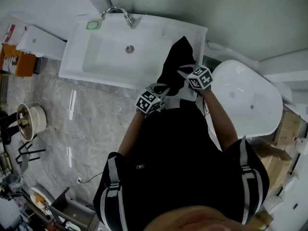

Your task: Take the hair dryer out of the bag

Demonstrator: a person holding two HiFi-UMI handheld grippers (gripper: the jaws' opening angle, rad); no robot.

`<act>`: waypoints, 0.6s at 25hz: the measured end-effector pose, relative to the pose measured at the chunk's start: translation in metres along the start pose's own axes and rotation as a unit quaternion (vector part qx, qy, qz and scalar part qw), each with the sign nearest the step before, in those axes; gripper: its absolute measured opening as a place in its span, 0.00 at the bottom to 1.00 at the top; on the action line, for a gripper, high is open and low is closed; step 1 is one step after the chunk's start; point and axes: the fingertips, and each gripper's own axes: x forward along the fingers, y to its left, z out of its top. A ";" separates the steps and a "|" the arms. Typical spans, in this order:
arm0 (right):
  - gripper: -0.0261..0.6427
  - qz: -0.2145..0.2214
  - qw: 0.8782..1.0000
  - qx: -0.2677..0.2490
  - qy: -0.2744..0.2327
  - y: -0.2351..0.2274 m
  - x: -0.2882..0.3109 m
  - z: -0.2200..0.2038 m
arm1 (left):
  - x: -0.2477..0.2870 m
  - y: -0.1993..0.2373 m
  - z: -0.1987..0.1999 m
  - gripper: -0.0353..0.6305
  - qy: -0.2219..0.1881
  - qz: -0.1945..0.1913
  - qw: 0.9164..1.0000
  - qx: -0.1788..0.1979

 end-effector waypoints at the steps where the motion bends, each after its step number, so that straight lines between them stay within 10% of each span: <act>1: 0.14 0.000 1.000 0.001 -0.001 -0.001 -0.002 -0.001 | 0.008 -0.001 0.002 0.08 0.002 -0.004 1.000 0.001; 15: 0.14 0.037 0.992 0.108 -0.049 -0.019 -0.038 -0.018 | 0.079 0.038 0.004 0.08 0.040 0.033 0.996 -0.073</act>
